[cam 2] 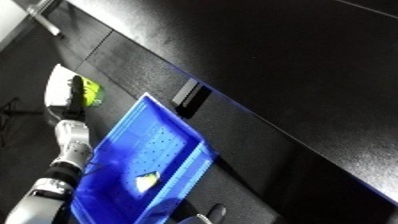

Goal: Pick up the object and place it into the box

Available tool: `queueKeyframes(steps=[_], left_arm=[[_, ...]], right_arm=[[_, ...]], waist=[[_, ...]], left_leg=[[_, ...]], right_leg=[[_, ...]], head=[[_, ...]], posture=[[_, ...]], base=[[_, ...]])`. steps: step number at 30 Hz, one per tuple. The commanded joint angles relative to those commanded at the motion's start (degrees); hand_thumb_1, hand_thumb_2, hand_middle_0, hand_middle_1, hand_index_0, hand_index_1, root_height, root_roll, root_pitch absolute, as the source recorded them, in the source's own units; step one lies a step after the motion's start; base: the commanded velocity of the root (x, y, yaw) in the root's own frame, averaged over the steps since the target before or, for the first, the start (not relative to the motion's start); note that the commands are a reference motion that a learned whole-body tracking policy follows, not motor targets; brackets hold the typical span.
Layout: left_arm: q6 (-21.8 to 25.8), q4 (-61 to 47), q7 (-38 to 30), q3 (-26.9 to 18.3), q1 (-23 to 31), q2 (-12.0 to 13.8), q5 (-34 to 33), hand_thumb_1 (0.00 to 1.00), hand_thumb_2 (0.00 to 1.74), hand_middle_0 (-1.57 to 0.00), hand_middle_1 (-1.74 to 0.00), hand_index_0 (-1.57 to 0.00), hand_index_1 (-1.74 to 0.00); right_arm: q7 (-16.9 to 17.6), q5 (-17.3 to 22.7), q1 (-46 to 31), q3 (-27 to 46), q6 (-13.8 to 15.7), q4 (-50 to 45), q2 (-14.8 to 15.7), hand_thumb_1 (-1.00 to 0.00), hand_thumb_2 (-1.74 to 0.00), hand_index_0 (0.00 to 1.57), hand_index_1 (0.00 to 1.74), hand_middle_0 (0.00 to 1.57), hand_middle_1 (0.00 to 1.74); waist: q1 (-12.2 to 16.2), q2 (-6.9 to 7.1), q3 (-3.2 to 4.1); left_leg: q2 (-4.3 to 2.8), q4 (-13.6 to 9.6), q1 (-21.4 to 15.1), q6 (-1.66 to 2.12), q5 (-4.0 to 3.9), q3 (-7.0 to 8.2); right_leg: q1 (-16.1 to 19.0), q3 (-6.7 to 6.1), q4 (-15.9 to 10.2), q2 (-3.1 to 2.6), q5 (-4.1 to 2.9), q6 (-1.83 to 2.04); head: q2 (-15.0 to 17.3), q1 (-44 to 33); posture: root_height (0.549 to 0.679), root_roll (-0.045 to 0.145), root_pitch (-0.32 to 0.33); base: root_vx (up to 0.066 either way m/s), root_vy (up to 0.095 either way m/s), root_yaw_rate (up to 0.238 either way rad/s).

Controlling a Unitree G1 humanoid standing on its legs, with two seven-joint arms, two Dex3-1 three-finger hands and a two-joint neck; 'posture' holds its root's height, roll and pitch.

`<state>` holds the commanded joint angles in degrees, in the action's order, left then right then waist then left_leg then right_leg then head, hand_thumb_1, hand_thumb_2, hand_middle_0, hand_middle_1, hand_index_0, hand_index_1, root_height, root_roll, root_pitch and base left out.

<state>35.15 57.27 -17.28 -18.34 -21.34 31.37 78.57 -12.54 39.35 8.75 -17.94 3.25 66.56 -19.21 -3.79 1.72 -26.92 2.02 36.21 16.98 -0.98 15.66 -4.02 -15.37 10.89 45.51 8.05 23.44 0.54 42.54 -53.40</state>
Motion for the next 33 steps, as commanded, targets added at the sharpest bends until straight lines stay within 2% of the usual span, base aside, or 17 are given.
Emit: queueKeyframes(steps=[7,14,19,27,33], left_arm=[[-3.8,9.9,4.4,-1.2,1.0,1.7,1.8,0.35,0.61,-0.55,-0.61,-0.55,-0.61],[-7.1,14.8,7.6,-1.0,1.6,2.9,1.6,0.0,0.0,0.0,0.0,0.0,0.0],[-7.7,16.2,9.5,-0.6,1.7,3.2,1.7,0.0,0.0,0.0,0.0,0.0,0.0],[-9.0,16.5,11.2,0.3,1.6,2.9,0.7,0.0,0.0,0.0,0.0,0.0,0.0],[-14.6,16.1,19.5,2.8,2.0,1.8,-2.8,0.0,0.0,0.0,0.0,0.0,0.0]], right_arm=[[-1.3,-1.4,0.0,0.1,0.2,0.9,-0.6,0.0,0.0,0.0,0.0,0.0,0.0],[-2.3,-2.1,-0.1,0.0,0.8,1.5,-1.0,0.0,0.0,0.0,0.0,0.0,0.0],[-2.7,-1.9,-0.3,-0.1,1.1,1.7,-1.2,0.0,0.0,0.0,0.0,0.0,0.0],[-2.6,-1.2,-0.4,-0.3,1.4,1.4,-1.1,0.0,0.0,0.0,0.0,0.0,0.0],[-2.3,-0.6,-0.4,-0.3,1.2,0.9,-1.2,0.0,0.0,0.0,0.0,0.0,0.0]], waist=[[0.6,0.42,0.14],[0.9,0.66,0.09],[0.8,1.09,-0.03],[0.6,1.43,-0.06],[0.7,0.85,-0.03]], left_leg=[[-0.04,-0.5,-0.1,0.02,-0.13,0.18],[-0.27,-1.6,-0.3,0.43,-0.65,0.4],[-0.66,-1.9,-0.2,0.58,-0.87,0.3],[-0.59,-1.7,0.0,0.65,-0.82,0.1],[-0.39,-1.4,0.0,0.67,-0.59,0.22]], right_leg=[[0.5,-0.27,-0.9,-0.18,0.01,0.02],[1.1,-0.26,-2.7,-0.38,-0.63,0.23],[1.2,-0.1,-3.2,-0.76,-0.85,0.19],[1.2,0.18,-3.2,-1.0,-0.84,0.0],[1.1,0.03,-3.3,-1.03,-1.0,0.01]], head=[[-0.2,-0.1],[-1.7,1.6],[-2.3,2.5],[-3.1,5.2],[-2.3,8.5]], posture=[[0.637,0.049,-0.086],[0.64,0.05,-0.083],[0.64,0.048,-0.082],[0.64,0.046,-0.082],[0.64,0.045,-0.082]], base=[[-0.012,0.025,-0.003],[-0.029,0.017,-0.011],[-0.037,-0.006,-0.018],[-0.027,-0.03,0.01],[-0.014,-0.021,-0.01]])
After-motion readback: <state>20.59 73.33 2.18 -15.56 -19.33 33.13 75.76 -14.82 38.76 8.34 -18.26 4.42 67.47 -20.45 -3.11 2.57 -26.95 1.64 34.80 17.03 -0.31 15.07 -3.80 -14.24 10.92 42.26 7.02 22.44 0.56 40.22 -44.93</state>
